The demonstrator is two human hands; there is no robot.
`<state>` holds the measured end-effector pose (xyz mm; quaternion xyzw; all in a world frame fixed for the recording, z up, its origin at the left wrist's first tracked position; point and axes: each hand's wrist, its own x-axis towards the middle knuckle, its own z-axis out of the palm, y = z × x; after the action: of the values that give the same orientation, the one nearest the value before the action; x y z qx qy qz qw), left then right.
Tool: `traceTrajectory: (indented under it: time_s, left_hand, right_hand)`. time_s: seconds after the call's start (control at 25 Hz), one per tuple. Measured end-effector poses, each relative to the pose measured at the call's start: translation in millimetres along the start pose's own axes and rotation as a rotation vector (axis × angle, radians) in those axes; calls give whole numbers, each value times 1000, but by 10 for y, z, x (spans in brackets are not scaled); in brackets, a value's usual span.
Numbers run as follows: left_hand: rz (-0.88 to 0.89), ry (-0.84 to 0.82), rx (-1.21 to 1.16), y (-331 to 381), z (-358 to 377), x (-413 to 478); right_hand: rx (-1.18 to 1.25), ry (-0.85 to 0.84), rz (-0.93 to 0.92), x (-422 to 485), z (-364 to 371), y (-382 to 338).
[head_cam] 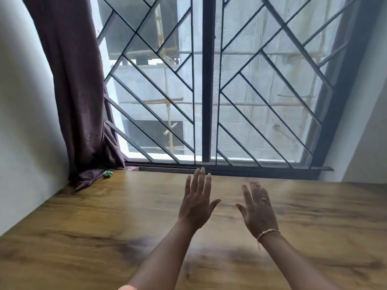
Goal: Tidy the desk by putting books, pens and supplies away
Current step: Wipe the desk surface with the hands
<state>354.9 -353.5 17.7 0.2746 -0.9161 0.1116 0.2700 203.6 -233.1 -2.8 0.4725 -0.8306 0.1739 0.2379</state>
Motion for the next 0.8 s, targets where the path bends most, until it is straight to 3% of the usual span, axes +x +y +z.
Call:
traceTrajectory:
  time_s: [0.36, 0.8]
  left_hand:
    - [-125, -82, 83, -295, 74, -316]
    - [-264, -144, 130, -1684, 126, -636]
  right_hand:
    - [128, -71, -110, 117, 225, -314]
    - [241, -202, -211, 523, 746, -1655]
